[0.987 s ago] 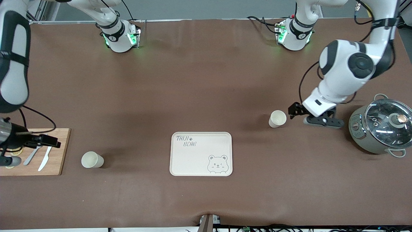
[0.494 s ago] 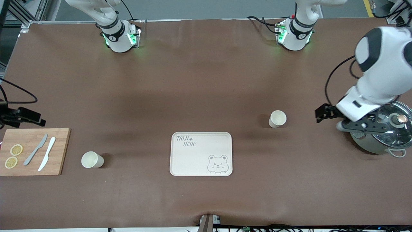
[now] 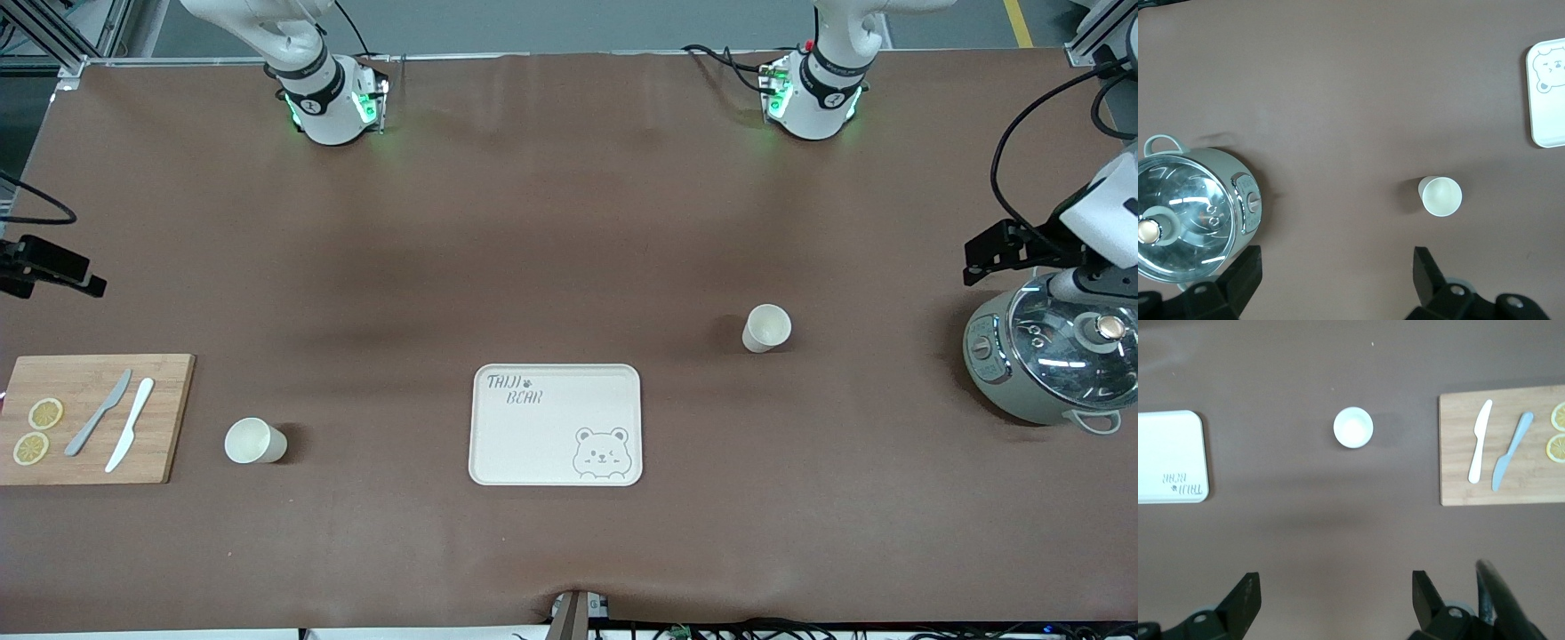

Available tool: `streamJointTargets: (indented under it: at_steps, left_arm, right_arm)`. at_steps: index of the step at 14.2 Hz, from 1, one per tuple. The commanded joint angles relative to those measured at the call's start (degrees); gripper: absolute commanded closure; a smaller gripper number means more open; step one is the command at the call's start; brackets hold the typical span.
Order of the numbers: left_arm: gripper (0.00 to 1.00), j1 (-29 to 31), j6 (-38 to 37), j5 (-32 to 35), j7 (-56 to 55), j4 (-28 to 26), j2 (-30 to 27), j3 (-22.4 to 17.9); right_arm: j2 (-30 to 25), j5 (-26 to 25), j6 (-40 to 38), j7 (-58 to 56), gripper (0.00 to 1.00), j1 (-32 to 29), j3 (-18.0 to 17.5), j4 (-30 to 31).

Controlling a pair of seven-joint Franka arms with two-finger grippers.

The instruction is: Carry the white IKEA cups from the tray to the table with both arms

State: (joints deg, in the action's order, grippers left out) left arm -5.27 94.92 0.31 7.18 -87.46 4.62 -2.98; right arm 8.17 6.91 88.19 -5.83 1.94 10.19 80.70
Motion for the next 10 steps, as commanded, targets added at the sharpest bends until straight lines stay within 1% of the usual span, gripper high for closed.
streamJointTargets:
  at_steps: [1, 3, 6, 7, 9, 10]
  left_arm:
    - [0.0, 0.8, -3.0, 0.6, 0.6, 0.8, -1.3, 1.6]
    - [0.0, 1.2, -4.0, 0.7, 0.6, 1.4, -1.5, 3.9]
    - [0.0, 1.2, -5.4, 0.1, -0.6, 1.9, -2.3, 5.7]
    - [0.0, 1.2, -5.4, 0.2, -2.7, 1.9, -2.3, 6.3]
    - [0.0, 1.0, -5.4, 0.6, -4.5, 1.9, -2.1, 6.6]
    - [0.0, 0.8, -5.3, 0.9, -4.5, 1.9, -2.0, 6.5]
  right_arm:
    - [-7.9, -2.8, 3.6, 1.4, 0.0, 1.1, -0.4, 9.9]
    - [-9.1, -4.2, 4.3, 2.2, 0.0, 2.6, -0.4, 11.3]
    - [-9.3, -4.4, 4.8, 3.0, 0.0, 3.2, -0.5, 11.4]
    - [-9.3, -5.0, 5.0, 3.0, 0.0, 3.3, -0.5, 11.4]
    - [-9.3, -7.9, 5.9, 3.1, 0.0, 4.0, -0.5, 11.4]
    - [-9.3, -8.1, 6.5, 3.1, 0.0, 3.7, -1.0, 11.4]
